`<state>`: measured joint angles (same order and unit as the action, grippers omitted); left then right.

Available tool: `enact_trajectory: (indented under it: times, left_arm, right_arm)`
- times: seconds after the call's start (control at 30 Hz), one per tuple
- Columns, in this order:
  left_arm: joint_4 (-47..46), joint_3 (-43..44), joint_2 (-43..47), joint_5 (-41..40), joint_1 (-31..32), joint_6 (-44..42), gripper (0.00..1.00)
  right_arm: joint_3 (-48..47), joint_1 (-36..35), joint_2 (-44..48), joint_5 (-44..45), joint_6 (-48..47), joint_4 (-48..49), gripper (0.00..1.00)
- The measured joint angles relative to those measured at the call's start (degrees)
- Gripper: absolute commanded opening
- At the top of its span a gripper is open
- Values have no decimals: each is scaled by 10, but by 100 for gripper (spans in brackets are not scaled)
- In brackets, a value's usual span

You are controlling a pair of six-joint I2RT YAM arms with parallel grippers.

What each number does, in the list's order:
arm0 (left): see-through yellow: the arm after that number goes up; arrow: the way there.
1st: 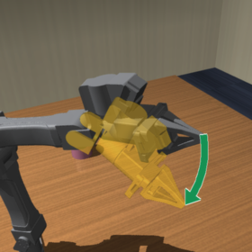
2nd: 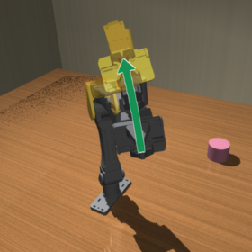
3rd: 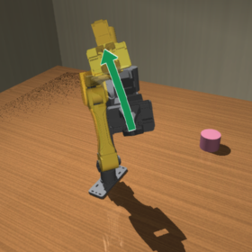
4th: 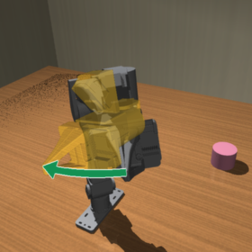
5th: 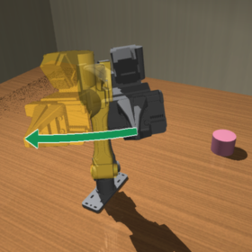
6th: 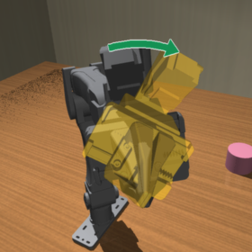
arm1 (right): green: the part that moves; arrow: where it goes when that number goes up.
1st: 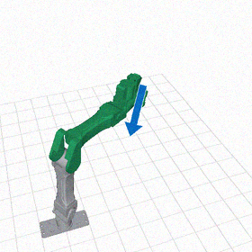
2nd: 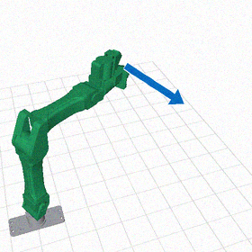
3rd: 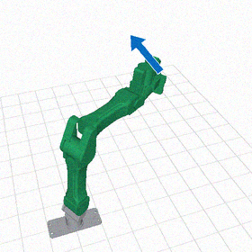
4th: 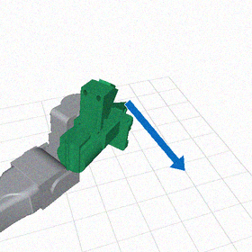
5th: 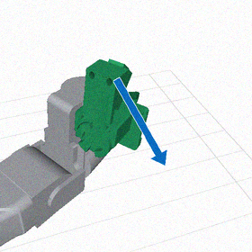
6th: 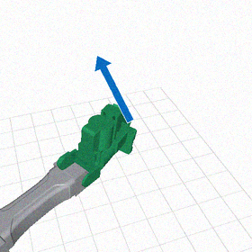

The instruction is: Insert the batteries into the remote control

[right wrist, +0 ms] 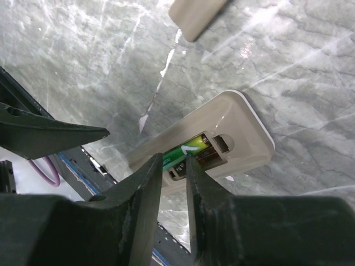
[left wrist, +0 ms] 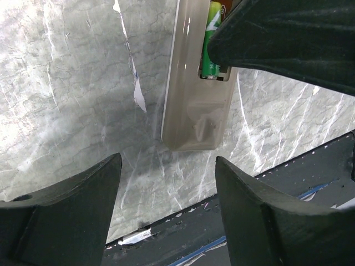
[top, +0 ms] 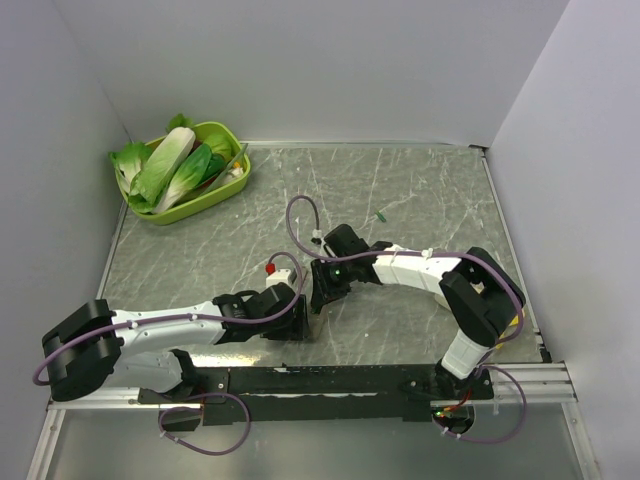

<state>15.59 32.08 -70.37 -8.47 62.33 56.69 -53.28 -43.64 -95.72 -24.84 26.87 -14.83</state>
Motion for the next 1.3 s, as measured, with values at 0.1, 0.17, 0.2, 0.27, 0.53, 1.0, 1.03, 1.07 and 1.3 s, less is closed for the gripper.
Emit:
enact_trajectory:
  times: [0.1,0.17,0.2,0.27,0.53,1.0,1.03,1.07,1.3]
  left_arm:
    - [0,0,0,-2,0,0,73]
    - [1,0,0,-4,0,0,73]
    - [2,0,0,-4,0,0,74]
    - [2,0,1,-5,0,0,74]
    - [10,-3,40,-19,-3,7,73]
    - [17,-9,46,-21,-8,18,72]
    - [18,-9,46,-21,-9,20,72]
    - [19,-9,46,-21,-9,23,72]
    - [19,-10,47,-21,-10,30,72]
  right_arm:
    - [-3,-2,0,1,-9,0,35]
    - [-4,-3,0,1,-15,-2,36]
    - [-4,-3,0,2,-21,-3,37]
    - [-4,-3,2,4,-32,-8,40]
    - [-3,-5,84,19,-110,-27,46]
    - [1,-83,92,82,-221,-34,47]
    - [1,-87,88,87,-223,-36,47]
    - [1,-90,82,95,-223,-38,48]
    - [0,-94,63,122,-226,-48,49]
